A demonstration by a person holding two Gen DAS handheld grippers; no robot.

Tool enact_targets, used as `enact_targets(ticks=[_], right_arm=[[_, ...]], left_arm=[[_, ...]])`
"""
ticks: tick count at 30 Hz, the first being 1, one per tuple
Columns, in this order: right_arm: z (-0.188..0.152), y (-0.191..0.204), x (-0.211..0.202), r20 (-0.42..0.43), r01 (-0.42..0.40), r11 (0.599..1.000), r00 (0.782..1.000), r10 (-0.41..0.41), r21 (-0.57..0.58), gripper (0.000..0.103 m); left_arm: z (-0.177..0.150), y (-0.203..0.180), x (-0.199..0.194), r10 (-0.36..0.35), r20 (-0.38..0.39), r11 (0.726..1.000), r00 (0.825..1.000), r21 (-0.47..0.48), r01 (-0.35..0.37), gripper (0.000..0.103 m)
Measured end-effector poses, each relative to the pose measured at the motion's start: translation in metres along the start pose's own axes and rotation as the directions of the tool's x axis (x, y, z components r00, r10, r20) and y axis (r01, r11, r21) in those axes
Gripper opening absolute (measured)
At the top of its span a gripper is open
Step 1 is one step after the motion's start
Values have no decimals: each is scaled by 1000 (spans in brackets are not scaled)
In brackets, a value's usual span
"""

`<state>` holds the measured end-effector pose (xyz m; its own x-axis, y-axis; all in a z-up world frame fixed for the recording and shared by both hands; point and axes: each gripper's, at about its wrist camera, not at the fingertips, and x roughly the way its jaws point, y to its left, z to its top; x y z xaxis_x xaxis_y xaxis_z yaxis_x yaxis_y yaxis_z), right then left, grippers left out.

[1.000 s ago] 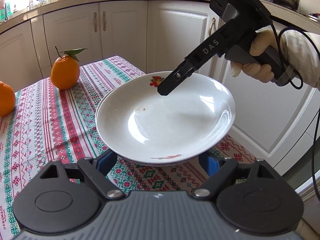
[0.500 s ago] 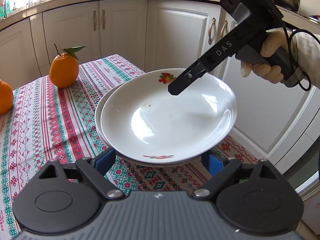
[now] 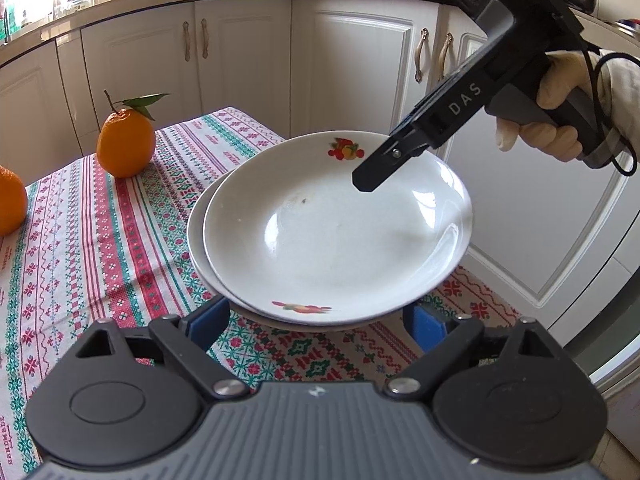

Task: Organize plates and bowls
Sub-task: 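Lower the held plate onto the plate stack with the right gripper, then open the right gripper and withdraw it from the plate stack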

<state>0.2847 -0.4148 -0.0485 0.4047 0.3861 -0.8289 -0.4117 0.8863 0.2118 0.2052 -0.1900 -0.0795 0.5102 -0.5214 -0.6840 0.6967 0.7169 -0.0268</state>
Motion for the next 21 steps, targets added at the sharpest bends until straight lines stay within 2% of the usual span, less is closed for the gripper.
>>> enact_targets(ticks=[9,12,16,21], right_arm=[[-6,6,-2,-15,33,999,999,-33,-19,77],[-8,12,-6,-11,24,999,1000,-25,-37,84],[-8,25,-10,12,45,996,999,-45,-71,102],[-9,41,-13,46,86,993,996,-83,-82,103]], left_arm=[[1,-1,0,4,1,1000,1000,9,-4,95],[1,0,-3,9,10,1000,1000,15,-9,95],[1,1,-9,8,25,1000,1000,23,-9,96],[0,0,-19,9,46,1000,999,27,-10,96]])
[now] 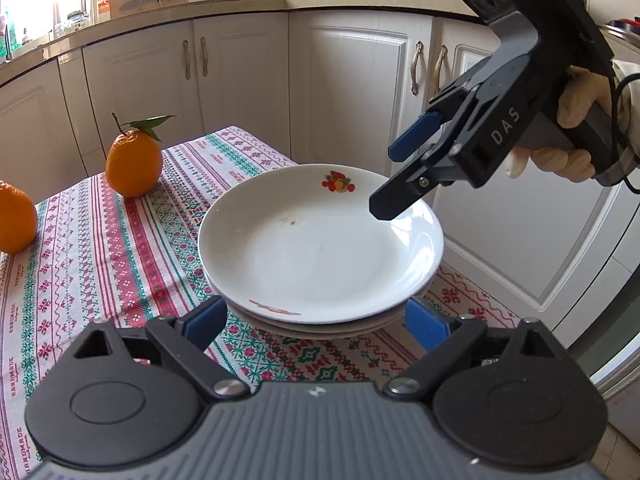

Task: Organize plates and bowls
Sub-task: 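Open the right gripper and withdraw it from the plate stack, then move the left gripper to a pink-patterned white bowl and grasp its rim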

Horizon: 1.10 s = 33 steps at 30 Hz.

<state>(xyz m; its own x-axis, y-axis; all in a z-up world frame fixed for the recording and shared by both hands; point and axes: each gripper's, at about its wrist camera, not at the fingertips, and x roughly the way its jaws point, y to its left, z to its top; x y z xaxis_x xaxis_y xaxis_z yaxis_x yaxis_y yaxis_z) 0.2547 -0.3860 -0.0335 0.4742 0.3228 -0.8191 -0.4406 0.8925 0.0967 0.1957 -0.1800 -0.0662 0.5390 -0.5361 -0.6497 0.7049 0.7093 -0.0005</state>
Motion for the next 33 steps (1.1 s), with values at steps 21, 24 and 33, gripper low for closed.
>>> enact_targets(ticks=[21,24,33], right_arm=[[-11,168,-24,170,166,979,975,-145,-117,103],[-11,194,-20,210,138,984,971,-112,-115,103],[3,268,20,230,84,981,972,-42,-176,103]], left_arm=[[-54,35,-135,166,132,985,977,-69,-158,100],[-72,43,-156,215,133,975,968,-78,-206,100],[-127,88,-211,337,95,937,937,-129,-324,100]])
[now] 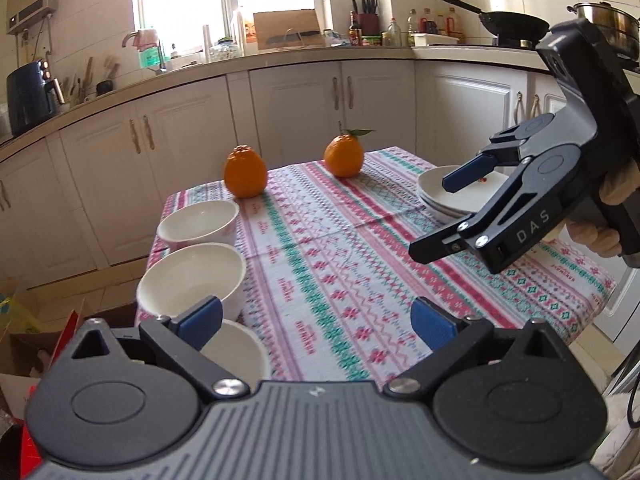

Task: Organize plates and bowls
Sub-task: 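Move the left gripper to a pink-patterned white bowl and grasp its rim, then slide the pink-patterned bowl across the cloth with the left gripper, then open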

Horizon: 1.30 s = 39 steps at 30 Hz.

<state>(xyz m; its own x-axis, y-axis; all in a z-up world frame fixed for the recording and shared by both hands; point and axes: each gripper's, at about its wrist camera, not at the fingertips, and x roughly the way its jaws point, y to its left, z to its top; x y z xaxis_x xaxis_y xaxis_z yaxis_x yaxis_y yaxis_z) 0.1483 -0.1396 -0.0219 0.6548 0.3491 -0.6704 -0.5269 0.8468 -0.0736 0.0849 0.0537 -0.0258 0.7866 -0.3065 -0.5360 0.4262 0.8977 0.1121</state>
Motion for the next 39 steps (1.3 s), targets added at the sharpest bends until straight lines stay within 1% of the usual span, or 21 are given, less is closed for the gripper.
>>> enact_targets(ticks=[3,7,9,12,15,17,19,21,23,26,27,28,30,32,35,39], right_arm=[[7,20,10,24,-43,998,999,44,-41,103],[12,45,22,29,-160,982,986,163,-106,103],[11,59,28,18,-198,968,979,203,-154,103],[9,79,40,-21,-246,945,969,247,-215,103],[7,96,49,-46,-280,924,959,278,-258,103],[7,104,54,-53,-285,918,958,282,-277,103],[7,112,59,-51,-273,914,961,270,-301,103],[5,116,64,-52,-268,908,963,266,-322,103],[3,120,68,-54,-264,903,964,262,-340,103],[1,125,71,-52,-277,892,959,277,-357,102],[1,126,72,-50,-283,890,957,285,-357,102],[2,127,73,-49,-291,888,955,293,-356,100],[3,128,76,-51,-301,884,952,303,-358,99],[4,130,78,-48,-298,881,952,303,-368,92],[6,131,79,-53,-312,873,947,316,-375,87],[7,131,80,-56,-333,868,940,337,-367,85]], left_arm=[[-15,22,-8,37,-19,999,999,9,-37,100],[-28,53,-17,55,-52,998,997,-20,-56,100],[-31,68,-18,66,-67,997,996,-45,-69,100],[-33,87,-15,85,-83,993,993,-77,-91,100],[-33,103,-7,69,-93,990,993,-113,-80,99],[-34,112,0,59,-106,989,993,-132,-73,96],[-34,118,8,41,-119,987,992,-149,-59,95],[-34,122,15,20,-133,985,991,-170,-42,85],[-35,126,21,5,-143,983,990,-182,-31,80],[-34,130,25,-11,-149,981,989,-192,-18,79],[-34,131,27,-19,-152,980,988,-198,-12,77],[-34,132,28,-28,-156,979,987,-203,-5,76],[-34,134,31,-41,-168,978,985,-210,5,71],[-34,135,34,-53,-178,976,983,-215,14,66],[-34,136,36,-70,-184,974,980,-224,28,65],[-33,135,37,-90,-192,974,977,-223,46,63]])
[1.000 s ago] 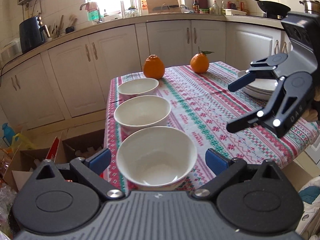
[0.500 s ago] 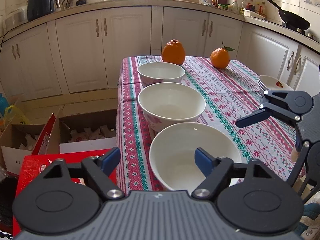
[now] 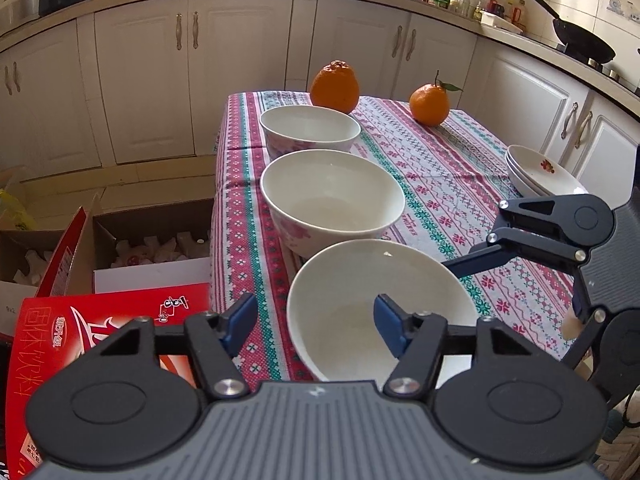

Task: Organize plates and bowls
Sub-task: 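Slide the pink-patterned bowl across the cloth with the left gripper, then open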

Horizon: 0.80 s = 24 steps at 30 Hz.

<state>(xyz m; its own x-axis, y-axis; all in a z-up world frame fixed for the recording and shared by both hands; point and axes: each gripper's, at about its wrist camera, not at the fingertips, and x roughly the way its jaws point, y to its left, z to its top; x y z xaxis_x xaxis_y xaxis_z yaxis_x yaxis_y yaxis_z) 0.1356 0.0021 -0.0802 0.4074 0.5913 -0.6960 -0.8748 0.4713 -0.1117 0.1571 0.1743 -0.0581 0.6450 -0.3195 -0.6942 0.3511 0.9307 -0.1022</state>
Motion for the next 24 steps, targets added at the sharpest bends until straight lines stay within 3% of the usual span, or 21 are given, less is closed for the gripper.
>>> enact_targets(ticks=[4,15,24], right_arm=[[0,-3,1,7,-15,1000,1000,15,27,79],[-1,-2,0,15,-18,999,1000,18,30,78],[0,-4,-3,12,-27,998,1000,27,49,77]], left_arm=[[1,-2,0,-10,-9,1000,1000,9,10,58],[5,1,6,-79,-51,997,996,4,79,50],[8,-5,8,-66,-80,997,995,27,68,49]])
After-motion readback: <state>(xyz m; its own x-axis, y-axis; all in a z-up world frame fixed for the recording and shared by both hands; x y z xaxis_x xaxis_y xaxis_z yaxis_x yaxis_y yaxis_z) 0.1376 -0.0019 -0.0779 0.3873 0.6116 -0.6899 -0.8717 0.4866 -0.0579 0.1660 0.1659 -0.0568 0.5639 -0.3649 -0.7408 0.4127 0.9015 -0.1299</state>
